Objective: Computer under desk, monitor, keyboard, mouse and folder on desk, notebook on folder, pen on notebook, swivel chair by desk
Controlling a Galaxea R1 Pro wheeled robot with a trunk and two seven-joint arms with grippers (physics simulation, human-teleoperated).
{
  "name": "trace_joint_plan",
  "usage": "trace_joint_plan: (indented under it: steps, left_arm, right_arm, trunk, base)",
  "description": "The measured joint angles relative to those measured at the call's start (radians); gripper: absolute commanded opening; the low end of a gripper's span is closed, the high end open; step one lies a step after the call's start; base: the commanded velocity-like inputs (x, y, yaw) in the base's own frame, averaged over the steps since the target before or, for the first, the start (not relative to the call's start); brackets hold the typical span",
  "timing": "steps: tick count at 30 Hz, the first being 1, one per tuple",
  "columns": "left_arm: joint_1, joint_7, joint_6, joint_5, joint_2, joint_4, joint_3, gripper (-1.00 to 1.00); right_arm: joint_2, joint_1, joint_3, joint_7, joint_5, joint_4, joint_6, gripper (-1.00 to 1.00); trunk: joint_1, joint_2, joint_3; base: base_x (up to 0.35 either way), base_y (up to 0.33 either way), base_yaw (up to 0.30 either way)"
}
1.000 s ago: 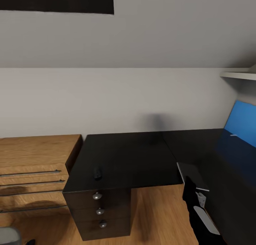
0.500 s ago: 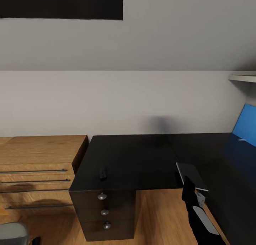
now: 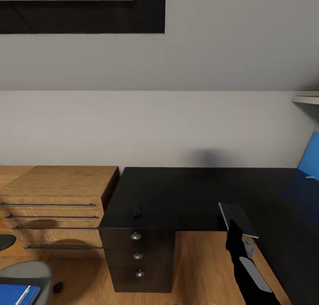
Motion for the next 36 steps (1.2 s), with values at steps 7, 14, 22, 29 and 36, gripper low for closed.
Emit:
trace_joint_plan:
  steps: [7,14,22,29,36]
  left_arm:
    - [0.000,0.000,0.000,0.000,0.000,0.000,-0.001,1.00]
    - [0.000,0.000,-0.001,0.000,0.000,0.000,-0.002,1.00]
    - [0.000,0.000,-0.001,0.000,0.000,0.000,-0.001,1.00]
    - [0.000,0.000,-0.001,0.000,0.000,0.000,0.000,1.00]
    - [0.000,0.000,-0.001,0.000,0.000,0.000,-0.002,1.00]
  right_arm:
    - [0.012,0.000,0.002,0.001,0.001,0.003,-0.001,-1.00]
    - [0.030,0.000,0.008,-0.001,0.002,0.038,-0.003,-1.00]
    - [0.033,0.000,0.022,0.000,0.003,0.048,-0.003,-1.00]
    - [0.035,0.000,0.029,0.001,0.004,0.049,-0.005,-1.00]
    - [0.037,0.000,0.030,0.001,0.005,0.049,-0.006,-1.00]
  trunk:
    - [0.000,0.000,0.001]
    - [0.000,0.000,0.001]
    - [-0.001,0.000,0.001]
    - [-0.001,0.000,0.001]
    - [-0.001,0.000,0.001]
  base:
    - [-0.233,0.000,0.017]
    - [-0.047,0.000,0.003]
    - [-0.007,0.000,0.000]
    - [-0.001,0.085,0.000]
    - [0.000,0.161,0.001]
